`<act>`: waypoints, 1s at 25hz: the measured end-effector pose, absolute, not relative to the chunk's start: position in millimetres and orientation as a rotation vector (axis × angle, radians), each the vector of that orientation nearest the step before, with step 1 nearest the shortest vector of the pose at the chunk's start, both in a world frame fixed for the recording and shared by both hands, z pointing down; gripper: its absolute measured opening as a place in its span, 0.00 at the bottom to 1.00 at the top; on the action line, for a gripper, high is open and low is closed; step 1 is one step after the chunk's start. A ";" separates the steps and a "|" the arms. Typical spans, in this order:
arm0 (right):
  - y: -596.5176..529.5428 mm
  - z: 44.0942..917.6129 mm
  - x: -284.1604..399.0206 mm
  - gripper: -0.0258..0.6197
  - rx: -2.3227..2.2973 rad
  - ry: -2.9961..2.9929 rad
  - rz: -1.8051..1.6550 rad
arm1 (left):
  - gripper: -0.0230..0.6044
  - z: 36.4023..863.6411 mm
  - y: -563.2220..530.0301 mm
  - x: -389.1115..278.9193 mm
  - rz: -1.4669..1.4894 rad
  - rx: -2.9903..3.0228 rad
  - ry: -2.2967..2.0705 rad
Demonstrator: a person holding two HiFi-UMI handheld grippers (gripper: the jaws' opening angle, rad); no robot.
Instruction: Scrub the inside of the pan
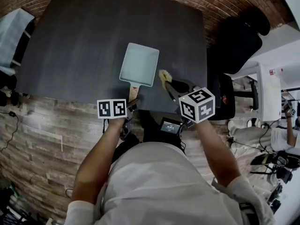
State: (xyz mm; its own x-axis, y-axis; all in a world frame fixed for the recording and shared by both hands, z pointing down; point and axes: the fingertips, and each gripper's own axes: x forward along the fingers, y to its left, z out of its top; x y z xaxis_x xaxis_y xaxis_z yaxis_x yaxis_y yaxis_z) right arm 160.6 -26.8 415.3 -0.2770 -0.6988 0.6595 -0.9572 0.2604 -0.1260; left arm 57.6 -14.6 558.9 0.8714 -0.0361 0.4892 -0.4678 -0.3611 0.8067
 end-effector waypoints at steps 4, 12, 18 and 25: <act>-11.7 413.8 167.1 0.10 1.557 -2.045 0.757 | 0.25 559.0 -12.6 69.4 0.496 1.906 -0.336; 13.5 418.0 174.3 0.10 1.604 -2.013 0.795 | 0.28 555.1 -14.1 101.5 0.513 1.911 -0.249; 27.3 420.2 177.0 0.10 1.642 -2.000 0.815 | 0.32 548.5 -4.5 99.2 0.526 1.939 -0.174; 33.5 419.4 175.0 0.10 1.662 -2.028 0.828 | 0.32 524.2 -10.5 53.0 0.408 1.982 -0.244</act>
